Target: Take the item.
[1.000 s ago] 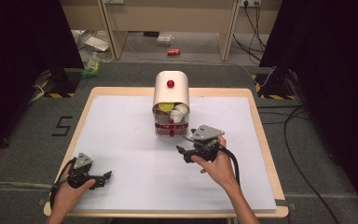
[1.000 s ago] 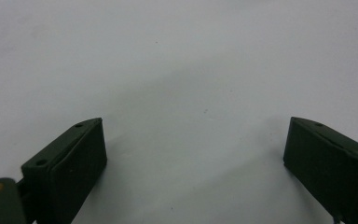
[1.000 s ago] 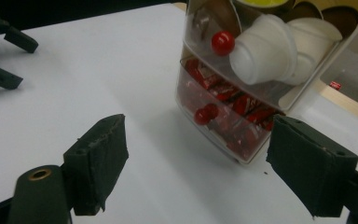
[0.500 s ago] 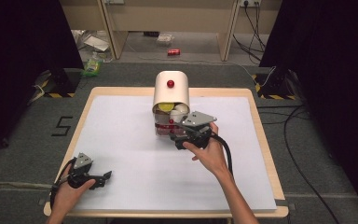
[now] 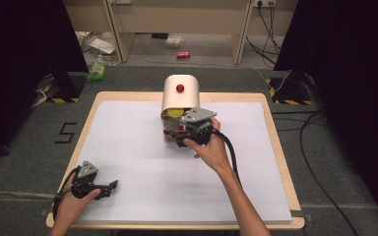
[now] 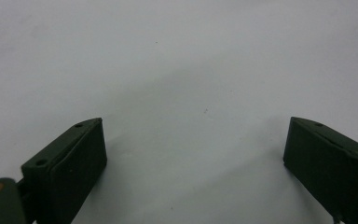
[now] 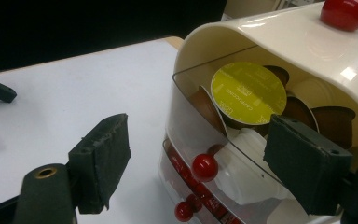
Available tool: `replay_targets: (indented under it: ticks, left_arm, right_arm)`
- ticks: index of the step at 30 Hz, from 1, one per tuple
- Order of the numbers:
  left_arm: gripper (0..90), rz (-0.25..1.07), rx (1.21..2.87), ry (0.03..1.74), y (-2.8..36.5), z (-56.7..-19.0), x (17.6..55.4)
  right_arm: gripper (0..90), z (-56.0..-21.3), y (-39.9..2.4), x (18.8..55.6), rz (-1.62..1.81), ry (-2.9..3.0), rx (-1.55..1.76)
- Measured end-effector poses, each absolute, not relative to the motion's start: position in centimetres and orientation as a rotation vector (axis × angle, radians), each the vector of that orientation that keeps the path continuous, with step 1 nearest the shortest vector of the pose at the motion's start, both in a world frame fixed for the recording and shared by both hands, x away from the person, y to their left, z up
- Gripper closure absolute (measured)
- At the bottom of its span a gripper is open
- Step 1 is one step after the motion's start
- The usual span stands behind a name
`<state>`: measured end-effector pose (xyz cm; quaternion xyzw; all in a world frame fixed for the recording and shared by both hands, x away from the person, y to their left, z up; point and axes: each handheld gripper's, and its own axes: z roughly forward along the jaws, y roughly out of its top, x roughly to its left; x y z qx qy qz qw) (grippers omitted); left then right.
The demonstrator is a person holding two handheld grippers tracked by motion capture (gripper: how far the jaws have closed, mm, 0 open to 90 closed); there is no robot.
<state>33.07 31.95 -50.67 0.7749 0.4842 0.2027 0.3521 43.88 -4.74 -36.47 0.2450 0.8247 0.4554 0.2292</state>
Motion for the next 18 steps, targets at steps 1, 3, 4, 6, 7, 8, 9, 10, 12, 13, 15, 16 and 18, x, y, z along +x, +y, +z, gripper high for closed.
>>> replay_targets:
  ticks: [1, 3, 4, 6, 7, 8, 9, 10, 12, 13, 15, 16, 18]
  left_arm:
    - [5.1, 0.524, 2.005, 1.253, 31.95, -50.67, 33.07]
    - [5.1, 0.524, 2.005, 1.253, 31.95, -50.67, 33.07]
    - [5.1, 0.525, 2.006, 1.253, 31.95, -50.67, 33.07]
    - [5.1, 0.524, 2.005, 1.253, 31.95, -50.67, 33.07]
    - [5.1, 0.523, 2.005, 1.253, 31.95, -50.67, 33.08]
    - [5.1, 0.524, 2.005, 1.253, 31.95, -50.67, 33.07]
    - [5.1, 0.525, 2.004, 1.253, 31.94, -50.67, 33.07]
    - [5.1, 0.526, 2.005, 1.253, 31.94, -50.67, 33.07]
    - [5.1, 0.525, 2.005, 1.253, 31.94, -50.67, 33.07]
    - [5.1, 0.525, 2.005, 1.253, 31.94, -50.67, 33.07]
    - [5.1, 0.526, 2.005, 1.253, 31.94, -50.67, 33.06]
    - [5.1, 0.526, 2.005, 1.253, 31.93, -50.67, 33.06]
    - [5.1, 0.526, 2.005, 1.253, 31.94, -50.67, 33.06]
  right_arm:
    - [22.6, -36.56, -4.70, 44.01, 1.249, 2.272, 0.678]
    - [22.6, -36.78, -4.67, 44.26, 1.244, 2.278, 0.686]
    - [22.7, -36.84, -4.73, 44.39, 1.240, 2.283, 0.683]
    - [22.9, -37.03, -4.77, 44.48, 1.245, 2.288, 0.697]
    - [22.6, -37.12, -4.82, 44.52, 1.244, 2.292, 0.695]
    - [22.5, -37.20, -4.82, 44.50, 1.246, 2.289, 0.694]
    - [22.3, -37.19, -4.83, 44.50, 1.244, 2.291, 0.687]
    - [22.0, -37.18, -4.84, 44.49, 1.246, 2.293, 0.691]
    - [20.8, -37.16, -4.85, 44.49, 1.249, 2.301, 0.691]
    - [20.4, -37.15, -4.86, 44.49, 1.252, 2.305, 0.695]
    - [20.2, -37.09, -4.90, 44.46, 1.255, 2.316, 0.696]
    - [20.2, -37.08, -4.93, 44.45, 1.256, 2.321, 0.694]
    - [20.3, -37.03, -5.00, 44.42, 1.254, 2.332, 0.683]
